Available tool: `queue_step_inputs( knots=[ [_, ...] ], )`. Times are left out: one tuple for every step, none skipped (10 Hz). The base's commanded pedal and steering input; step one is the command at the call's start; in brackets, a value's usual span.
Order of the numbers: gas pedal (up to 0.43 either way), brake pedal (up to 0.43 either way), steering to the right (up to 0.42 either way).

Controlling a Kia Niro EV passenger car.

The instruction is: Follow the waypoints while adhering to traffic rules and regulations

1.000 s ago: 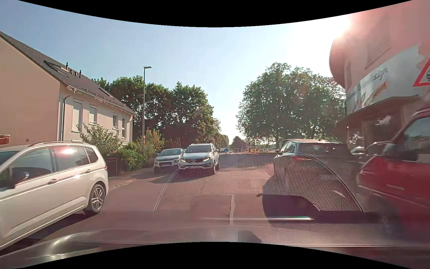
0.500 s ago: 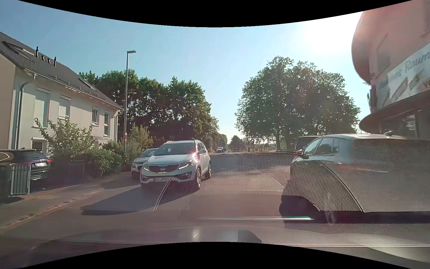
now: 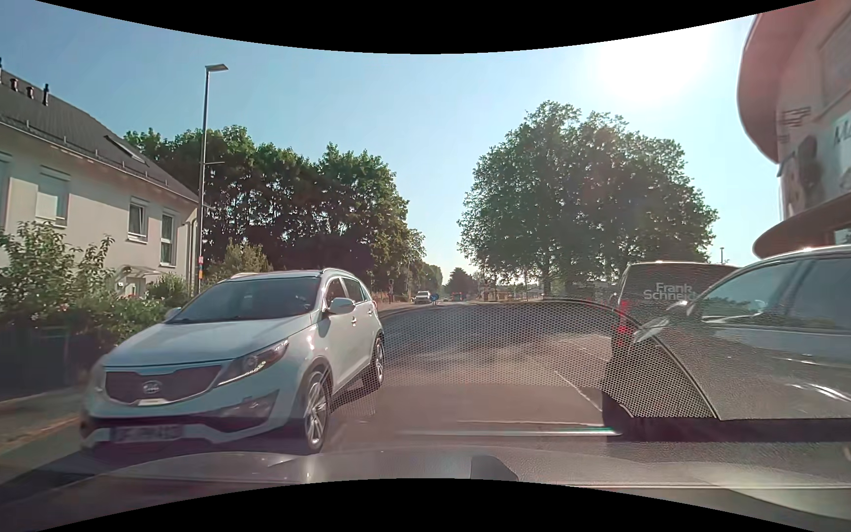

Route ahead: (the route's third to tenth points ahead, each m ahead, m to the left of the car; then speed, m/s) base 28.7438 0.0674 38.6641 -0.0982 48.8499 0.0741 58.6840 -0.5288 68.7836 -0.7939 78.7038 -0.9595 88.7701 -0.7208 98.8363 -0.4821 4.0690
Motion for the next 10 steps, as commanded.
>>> queue_step_inputs(
  knots=[
    [0.0,0.207,0.069],
    [0.0,0.183,0.067],
    [0.0,0.116,0.053],
    [0.0,0.0,0.039],
    [0.0,0.0,0.034],
    [0.0,0.0,0.036],
    [0.0,0.0,0.041],
    [0.0,0.0,0.041],
    [0.118,0.0,0.033],
    [0.177,0.0,0.025]
  ],
)
